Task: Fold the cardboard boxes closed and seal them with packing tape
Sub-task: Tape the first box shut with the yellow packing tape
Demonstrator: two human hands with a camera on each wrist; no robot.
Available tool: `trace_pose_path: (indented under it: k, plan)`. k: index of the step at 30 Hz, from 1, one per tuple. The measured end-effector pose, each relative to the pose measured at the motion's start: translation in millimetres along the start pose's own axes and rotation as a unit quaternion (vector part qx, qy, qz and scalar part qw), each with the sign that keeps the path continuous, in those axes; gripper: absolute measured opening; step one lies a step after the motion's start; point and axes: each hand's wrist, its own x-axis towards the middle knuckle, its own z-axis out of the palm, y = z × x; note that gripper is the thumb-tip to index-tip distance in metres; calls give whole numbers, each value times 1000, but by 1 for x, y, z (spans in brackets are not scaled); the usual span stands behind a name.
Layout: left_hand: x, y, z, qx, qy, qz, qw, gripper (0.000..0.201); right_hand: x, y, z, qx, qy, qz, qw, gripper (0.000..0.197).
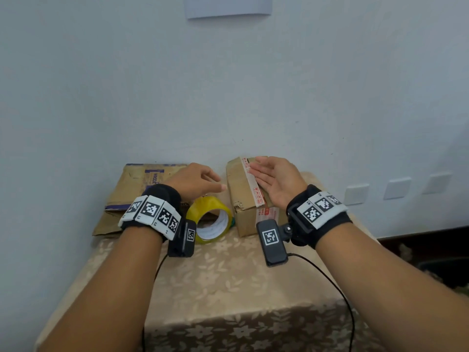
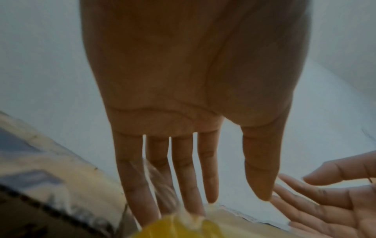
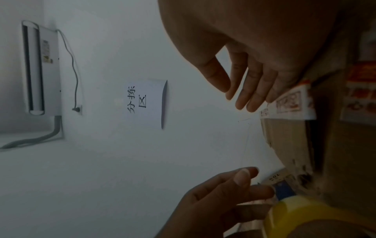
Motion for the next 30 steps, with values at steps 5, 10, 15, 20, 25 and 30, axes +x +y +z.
trace_pose_path:
  k: [5, 10, 15, 20, 25, 30]
  plan:
    - [-3, -5, -7, -8, -16, -46, 999, 21, 0, 4, 2, -9, -1, -70, 998, 26]
    - [-10, -3, -19, -12, -25, -76, 997, 15, -7, -1, 3, 43, -51, -94, 993, 28]
    - [-19, -6, -36, -31, -28, -93, 995, 22, -8, 7, 4, -37, -108, -58, 992, 25]
    - [-27, -6, -35, -16, -43, -114, 992, 16, -8, 20, 2, -141, -136, -55, 979, 21]
    - [-26, -6, -37, -7, -21, -102, 995, 16, -8, 24, 3, -273, -174, -88, 942, 27]
    - [-28, -3, -36, -13, -12, -94, 995, 19, -11, 30, 9, -414, -231, -115, 873, 64]
